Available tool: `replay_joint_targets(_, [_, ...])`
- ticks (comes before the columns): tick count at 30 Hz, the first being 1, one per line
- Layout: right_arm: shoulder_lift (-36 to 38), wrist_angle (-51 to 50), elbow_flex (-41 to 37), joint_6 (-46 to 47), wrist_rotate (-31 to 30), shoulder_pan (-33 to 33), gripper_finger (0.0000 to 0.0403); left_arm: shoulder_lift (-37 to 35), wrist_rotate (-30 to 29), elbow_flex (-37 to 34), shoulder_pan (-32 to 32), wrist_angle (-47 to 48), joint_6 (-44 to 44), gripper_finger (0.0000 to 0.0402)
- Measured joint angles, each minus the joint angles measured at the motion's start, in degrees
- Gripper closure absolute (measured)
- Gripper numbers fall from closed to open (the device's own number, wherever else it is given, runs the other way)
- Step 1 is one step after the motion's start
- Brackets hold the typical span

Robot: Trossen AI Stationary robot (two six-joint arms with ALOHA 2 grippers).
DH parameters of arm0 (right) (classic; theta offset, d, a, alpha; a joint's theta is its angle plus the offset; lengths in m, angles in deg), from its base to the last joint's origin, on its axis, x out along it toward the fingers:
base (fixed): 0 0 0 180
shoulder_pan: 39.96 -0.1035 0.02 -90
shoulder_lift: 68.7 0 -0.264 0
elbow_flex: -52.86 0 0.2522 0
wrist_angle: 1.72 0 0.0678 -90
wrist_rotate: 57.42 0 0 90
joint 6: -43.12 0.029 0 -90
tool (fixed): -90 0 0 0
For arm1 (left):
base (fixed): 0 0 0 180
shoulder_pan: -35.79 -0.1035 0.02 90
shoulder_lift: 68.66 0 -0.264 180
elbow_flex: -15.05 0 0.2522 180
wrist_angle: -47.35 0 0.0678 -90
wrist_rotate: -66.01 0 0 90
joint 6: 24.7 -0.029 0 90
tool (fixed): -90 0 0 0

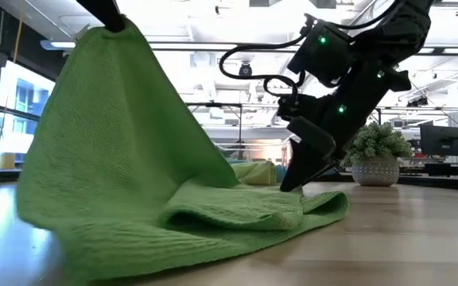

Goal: Roll microfiber towels into tight, uniform cylinder then place into a basket
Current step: Fold the green microfiber cloth

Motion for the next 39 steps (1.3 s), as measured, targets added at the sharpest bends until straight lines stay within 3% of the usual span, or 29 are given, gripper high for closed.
replay_joint_targets(5, [-0.07, -1.0, 0.03, -0.25, 0.18, -0.2, 0.0379, 0.0, 0.01, 0.0, 0.0, 0.14, 0.0, 0.0401])
replay_joint_targets(7, [-0.09, -1.08, 0.03, -0.67, 0.49, -0.22, 0.0394, 0.0, 0.0, 0.0, 0.0, 0.16, -0.18, 0.0401])
replay_joint_targets(13, [4.8, -4.91, -0.44, -1.15, 3.17, -0.34, 0.0399, -0.25, -1.03, -0.02, 0.0, 1.87, 0.48, 0.0401])
replay_joint_targets(19, [15.07, -11.15, -0.37, -2.39, 3.11, -0.39, 0.0401, -1.36, -6.66, 2.32, -0.61, 4.35, 6.36, 0.0401])
replay_joint_targets(24, [24.91, -15.11, -0.38, -4.9, 2.09, -0.62, 0.0402, -2.32, -11.83, 5.98, -0.96, 6.3, 2.84, 0.0401])
replay_joint_targets(33, [41.76, -16.96, -0.36, -15.3, -5.33, -3.73, 0.0402, -6.14, -15.79, 9.02, -2.21, 9.21, -1.53, 0.0401])
replay_joint_targets(39, [48.37, -17.18, -0.32, -22.43, -11.55, -6.16, 0.0403, -9.47, -16.43, 8.92, -3.46, 10.13, -1.16, 0.0401])
